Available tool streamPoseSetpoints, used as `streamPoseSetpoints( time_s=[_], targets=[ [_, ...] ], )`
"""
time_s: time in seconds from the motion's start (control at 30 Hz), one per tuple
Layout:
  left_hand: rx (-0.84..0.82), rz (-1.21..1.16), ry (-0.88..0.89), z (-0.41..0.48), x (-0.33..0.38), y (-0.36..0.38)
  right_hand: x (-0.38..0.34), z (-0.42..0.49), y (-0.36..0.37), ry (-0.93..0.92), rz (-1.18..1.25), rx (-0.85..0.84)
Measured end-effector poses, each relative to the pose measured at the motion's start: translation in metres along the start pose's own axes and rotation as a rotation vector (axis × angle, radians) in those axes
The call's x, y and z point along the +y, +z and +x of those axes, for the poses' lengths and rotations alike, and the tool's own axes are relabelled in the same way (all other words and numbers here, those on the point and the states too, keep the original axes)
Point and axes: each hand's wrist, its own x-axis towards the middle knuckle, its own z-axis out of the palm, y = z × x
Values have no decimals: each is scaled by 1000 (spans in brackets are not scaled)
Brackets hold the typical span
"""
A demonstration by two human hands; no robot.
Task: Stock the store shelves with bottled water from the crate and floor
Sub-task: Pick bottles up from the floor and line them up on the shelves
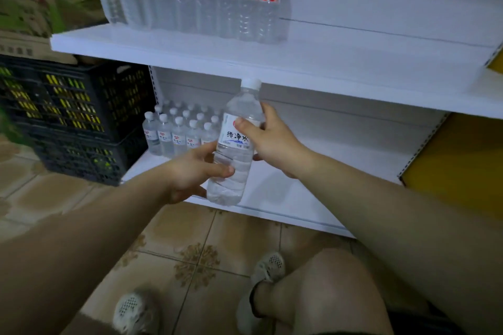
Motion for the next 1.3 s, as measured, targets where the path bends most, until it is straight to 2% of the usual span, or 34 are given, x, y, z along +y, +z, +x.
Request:
streamPoseSetpoints(
  time_s=[0.33, 0.53, 0.63, 0.73, 0.8, 0.9, 1.0, 1.1, 1.3],
  targets=[
    [25, -16, -197, 114, -75, -40, 108, 85, 22, 210, -78, -42],
    [-9, 25, -257, 185, -140, -73, 187, 137, 43, 430, 32, -88],
    [-24, 35, -256, 217, -173, -91, 223, 165, 60, 450, 41, -74],
    [-21, 43, -218, 250, -208, -109, 254, 196, 80, 377, -38, -44],
    [8, 156, -195, 271, -230, -118, 272, 213, 90, 297, -143, -27],
    [95, 500, -240, 299, -264, -130, 295, 234, 97, 206, -244, -6],
    [117, 815, -319, 313, -294, -141, 318, 256, 98, 155, -283, 47],
    [174, 1117, -301, 320, -317, -153, 337, 279, 100, 135, -262, 106],
    [233, 1330, -249, 322, -350, -164, 349, 308, 106, 64, -271, 146]
  ],
)
